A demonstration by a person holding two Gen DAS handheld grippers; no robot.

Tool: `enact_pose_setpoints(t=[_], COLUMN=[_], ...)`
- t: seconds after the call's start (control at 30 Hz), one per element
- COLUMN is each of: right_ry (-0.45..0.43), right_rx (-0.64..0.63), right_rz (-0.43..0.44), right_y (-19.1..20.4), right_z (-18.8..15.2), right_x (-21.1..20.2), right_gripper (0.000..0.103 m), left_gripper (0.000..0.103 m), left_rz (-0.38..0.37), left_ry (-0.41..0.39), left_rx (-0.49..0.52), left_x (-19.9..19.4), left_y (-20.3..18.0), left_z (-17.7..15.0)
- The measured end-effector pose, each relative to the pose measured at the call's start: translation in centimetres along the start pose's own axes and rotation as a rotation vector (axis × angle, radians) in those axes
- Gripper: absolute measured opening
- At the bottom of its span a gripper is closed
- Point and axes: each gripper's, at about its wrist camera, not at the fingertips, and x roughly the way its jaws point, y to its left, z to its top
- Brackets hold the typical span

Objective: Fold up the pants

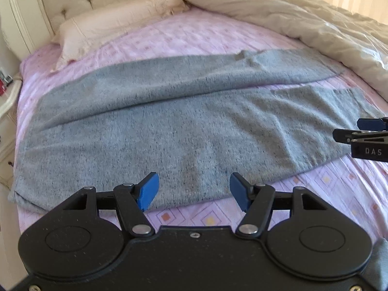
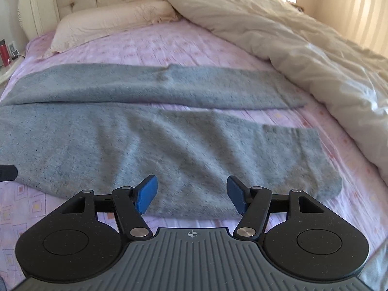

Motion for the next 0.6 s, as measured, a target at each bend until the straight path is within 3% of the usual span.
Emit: enact_pose_setpoints(t=[0.23, 0.43, 0.6], right_ry=[0.066, 0.06, 0.065], right_rx=[0.018, 0.004, 0.007], right_rz=[0.054, 0.087, 0.119], right_y=[-0.9, -0.7, -0.5], right_z=[0.6, 1.0, 1.1], right_x=[-0.2, -0.6, -0.7], right_gripper=[0.061, 0.061, 0.059], left_gripper=[0.066, 0.066, 0.066], left_rz=[-0.022, -0.003, -0.005], left_ry=[0.175, 0.178, 0.229], left_rx=[-0.087, -0.079, -0.052], left_x=[0.6, 0.1, 0.1], left_y=[1.2, 0.7, 0.0], left_z=[1.6, 2.2, 2.9])
